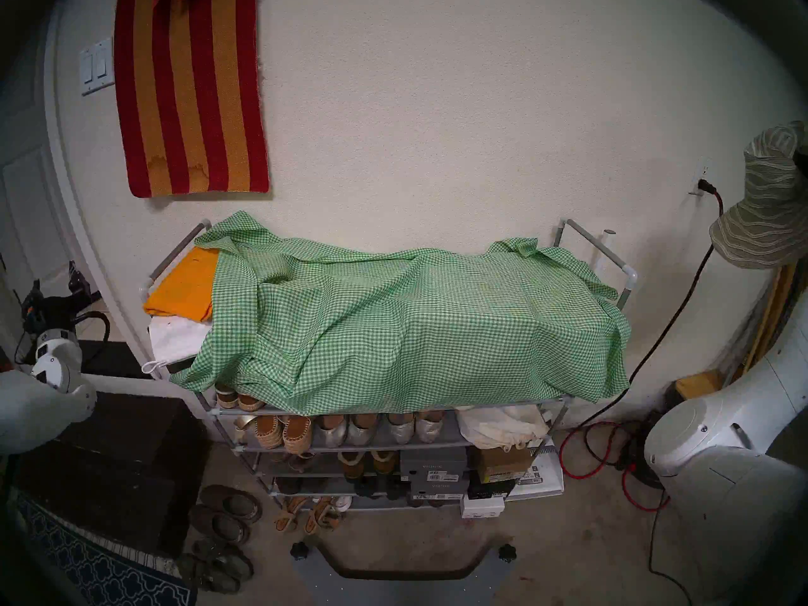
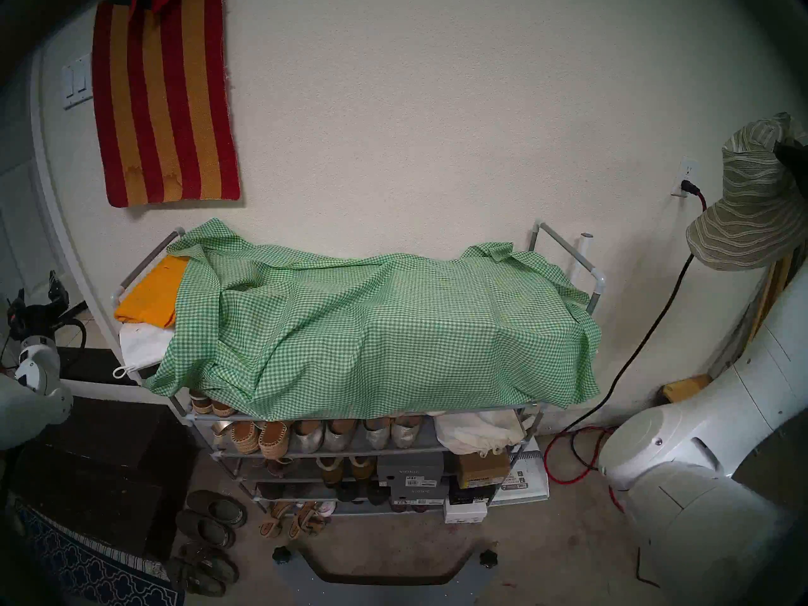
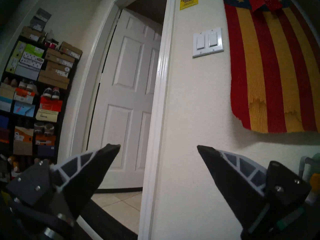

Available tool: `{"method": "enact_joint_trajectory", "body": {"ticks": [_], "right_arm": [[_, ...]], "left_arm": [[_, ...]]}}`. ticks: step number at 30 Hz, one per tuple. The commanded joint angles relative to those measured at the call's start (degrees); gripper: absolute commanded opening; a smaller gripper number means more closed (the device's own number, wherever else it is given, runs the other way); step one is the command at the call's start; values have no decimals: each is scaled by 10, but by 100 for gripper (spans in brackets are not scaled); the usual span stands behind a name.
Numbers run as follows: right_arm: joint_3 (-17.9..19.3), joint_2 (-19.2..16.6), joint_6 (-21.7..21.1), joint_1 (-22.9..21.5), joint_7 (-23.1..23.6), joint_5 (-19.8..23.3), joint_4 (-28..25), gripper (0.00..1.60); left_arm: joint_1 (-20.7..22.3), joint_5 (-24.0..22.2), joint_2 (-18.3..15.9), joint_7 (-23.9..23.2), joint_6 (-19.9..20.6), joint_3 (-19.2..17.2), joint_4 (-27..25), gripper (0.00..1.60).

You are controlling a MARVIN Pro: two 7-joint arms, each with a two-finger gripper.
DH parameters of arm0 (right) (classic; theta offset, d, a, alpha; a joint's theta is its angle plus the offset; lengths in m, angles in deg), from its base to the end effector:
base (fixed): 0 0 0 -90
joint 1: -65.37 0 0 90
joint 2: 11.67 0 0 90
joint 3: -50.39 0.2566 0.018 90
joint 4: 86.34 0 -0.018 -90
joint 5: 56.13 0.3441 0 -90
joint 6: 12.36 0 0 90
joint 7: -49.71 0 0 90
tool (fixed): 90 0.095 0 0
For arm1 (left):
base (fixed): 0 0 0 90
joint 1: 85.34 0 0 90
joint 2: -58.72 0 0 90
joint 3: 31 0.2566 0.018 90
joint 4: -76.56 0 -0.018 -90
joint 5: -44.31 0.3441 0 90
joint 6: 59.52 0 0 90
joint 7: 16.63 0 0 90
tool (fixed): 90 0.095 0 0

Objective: Lift the object off the cloth, cover the shoe rack with the cloth, put the object back

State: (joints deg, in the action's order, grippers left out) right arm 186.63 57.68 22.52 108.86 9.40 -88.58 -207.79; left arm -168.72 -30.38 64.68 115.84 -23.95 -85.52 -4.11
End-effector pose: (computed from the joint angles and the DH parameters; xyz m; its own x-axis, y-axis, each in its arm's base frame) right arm 0.2350 -0.2944 0.1861 -0.2328 0.1919 0.9534 -0.5082 -0.8599 0.0490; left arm 0.3784 0.3636 -0.1625 -0.4132 -0.1876 0.8911 0.6133 -0.7806 0.1200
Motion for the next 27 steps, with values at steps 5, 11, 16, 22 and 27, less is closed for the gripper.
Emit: {"method": "enact_joint_trajectory", "body": {"ticks": [5,11,16,22,27], "right_arm": [[-6,-17,1,10,31,28,-3,0],[-6,-19,1,14,23,36,-3,0],[-5,-23,1,19,21,44,-3,0],[-4,-29,1,24,23,54,-2,0],[-3,-35,1,29,25,63,-2,0]], "left_arm": [[65,69,-1,7,18,-94,39,160],[104,106,-1,-30,74,-145,37,160],[122,147,-1,-74,129,-172,21,160],[129,201,-2,-131,197,-186,-9,160],[133,241,-2,-167,248,-196,-19,160]]}}
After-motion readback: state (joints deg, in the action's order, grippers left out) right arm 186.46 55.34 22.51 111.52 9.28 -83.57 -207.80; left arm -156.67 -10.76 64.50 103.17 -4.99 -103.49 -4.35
